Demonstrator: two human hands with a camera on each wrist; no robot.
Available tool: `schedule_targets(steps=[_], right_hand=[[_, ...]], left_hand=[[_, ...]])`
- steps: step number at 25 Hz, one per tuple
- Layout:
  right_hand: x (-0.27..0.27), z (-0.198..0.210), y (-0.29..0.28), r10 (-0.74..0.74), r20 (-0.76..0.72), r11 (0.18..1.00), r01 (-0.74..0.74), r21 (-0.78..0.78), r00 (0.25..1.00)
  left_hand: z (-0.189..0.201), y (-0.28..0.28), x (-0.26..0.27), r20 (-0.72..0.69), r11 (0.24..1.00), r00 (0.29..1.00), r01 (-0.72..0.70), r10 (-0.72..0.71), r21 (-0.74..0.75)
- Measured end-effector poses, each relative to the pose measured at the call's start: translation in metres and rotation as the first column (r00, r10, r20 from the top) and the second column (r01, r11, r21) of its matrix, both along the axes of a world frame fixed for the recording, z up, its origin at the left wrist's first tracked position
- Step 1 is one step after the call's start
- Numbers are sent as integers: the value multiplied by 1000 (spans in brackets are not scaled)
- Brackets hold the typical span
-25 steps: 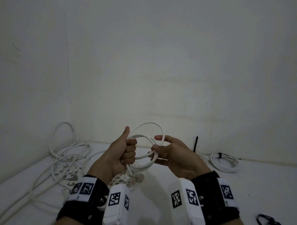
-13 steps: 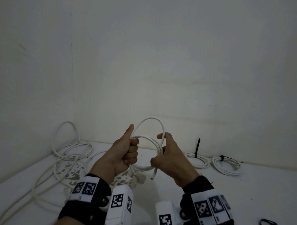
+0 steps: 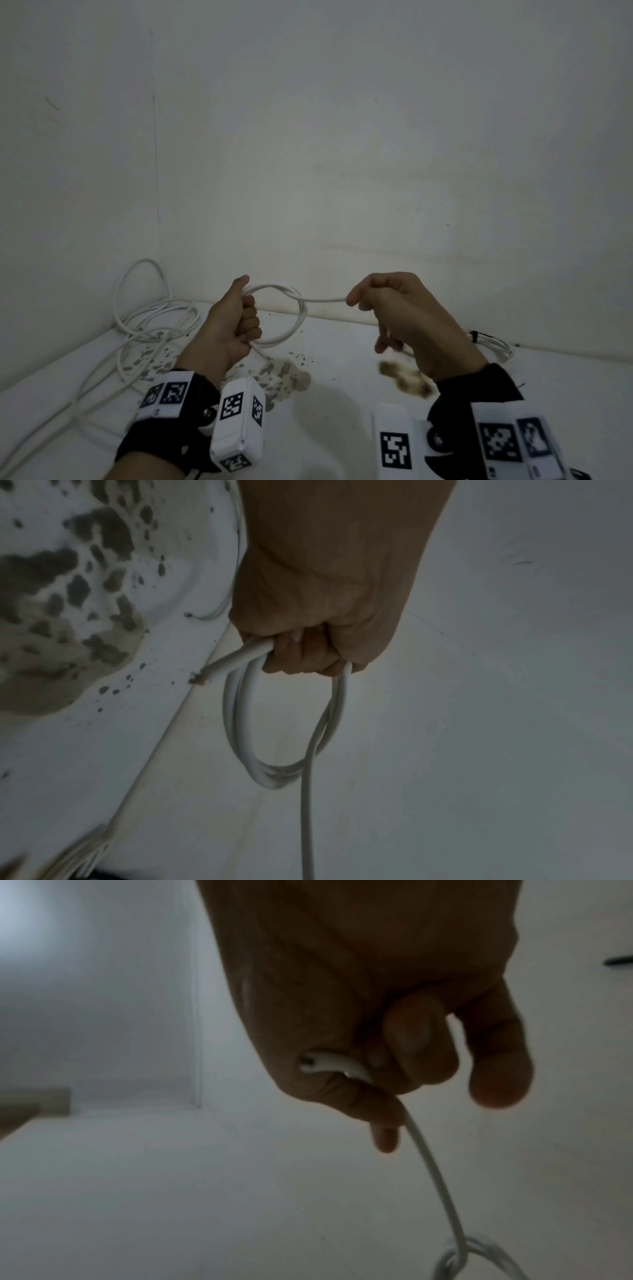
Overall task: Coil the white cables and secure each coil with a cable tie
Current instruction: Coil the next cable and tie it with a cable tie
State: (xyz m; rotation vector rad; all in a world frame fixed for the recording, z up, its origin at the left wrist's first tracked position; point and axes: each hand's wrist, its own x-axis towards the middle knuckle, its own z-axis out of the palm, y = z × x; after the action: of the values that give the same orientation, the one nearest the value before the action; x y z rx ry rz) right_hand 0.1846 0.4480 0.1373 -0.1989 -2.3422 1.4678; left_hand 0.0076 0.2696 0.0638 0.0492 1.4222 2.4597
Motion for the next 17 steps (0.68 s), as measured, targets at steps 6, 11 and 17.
schedule_targets(steps=[6,11,17], right_hand=[[-2,-7,-4,212,105,937,-232,261,972],[-8,-18,0,173,8,753,-137,644,985],[-20,-29,-18,222,7,732,-171,660,975]], left_hand=[[0,-3,-3,48,970,991,114,-127,214],[14,-3,4,51,912,971,199,-232,360],[24,16,17,29,905,973,200,-227,375]])
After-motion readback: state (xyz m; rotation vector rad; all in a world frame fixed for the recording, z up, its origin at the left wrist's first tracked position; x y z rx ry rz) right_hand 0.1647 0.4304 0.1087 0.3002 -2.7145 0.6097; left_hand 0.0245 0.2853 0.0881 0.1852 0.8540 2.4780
